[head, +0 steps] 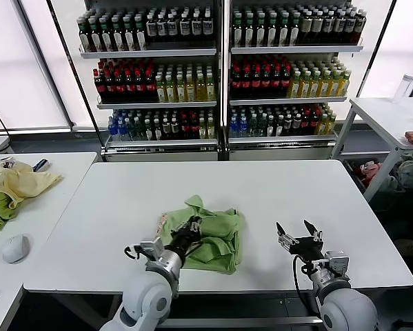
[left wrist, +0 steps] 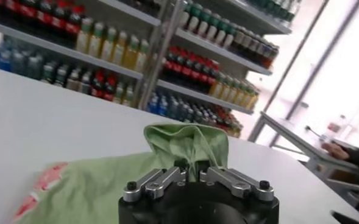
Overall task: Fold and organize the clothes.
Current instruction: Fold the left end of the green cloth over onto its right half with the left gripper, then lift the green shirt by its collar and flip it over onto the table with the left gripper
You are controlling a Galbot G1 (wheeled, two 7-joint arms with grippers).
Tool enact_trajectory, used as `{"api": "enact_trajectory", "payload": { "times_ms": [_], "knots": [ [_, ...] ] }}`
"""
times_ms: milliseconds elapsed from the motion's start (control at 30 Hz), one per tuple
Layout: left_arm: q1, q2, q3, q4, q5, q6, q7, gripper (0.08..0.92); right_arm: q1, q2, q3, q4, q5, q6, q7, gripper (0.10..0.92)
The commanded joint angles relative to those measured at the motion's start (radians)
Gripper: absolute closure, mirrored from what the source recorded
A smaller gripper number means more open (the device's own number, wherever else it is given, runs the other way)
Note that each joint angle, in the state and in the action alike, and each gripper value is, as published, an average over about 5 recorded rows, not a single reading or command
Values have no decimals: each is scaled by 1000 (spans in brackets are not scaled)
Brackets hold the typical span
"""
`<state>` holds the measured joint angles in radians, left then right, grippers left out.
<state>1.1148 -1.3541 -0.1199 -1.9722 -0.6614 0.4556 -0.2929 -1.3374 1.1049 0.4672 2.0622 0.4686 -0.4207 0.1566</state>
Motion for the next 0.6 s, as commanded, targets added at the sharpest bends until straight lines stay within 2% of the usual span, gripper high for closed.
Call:
{"api": "enact_trajectory", "payload": {
  "times_ms": [33,300,433,600],
  "knots": [
    [-42,-4,126,-10,19,28,97,754,22,-4,-4,-12,2,-1,0,203],
    [-22,16,63,-105,-79,30,136,530,43,-3,-20,-28,3,-2,0,203],
    [26,70,-25,-170,-119,6,126,409,53,-2,-25,-34,3,-2,0,203],
    [70,145,-177,-111,-71,-39,77,270,56,1,-31,-43,2,0,0,203]
  ]
}}
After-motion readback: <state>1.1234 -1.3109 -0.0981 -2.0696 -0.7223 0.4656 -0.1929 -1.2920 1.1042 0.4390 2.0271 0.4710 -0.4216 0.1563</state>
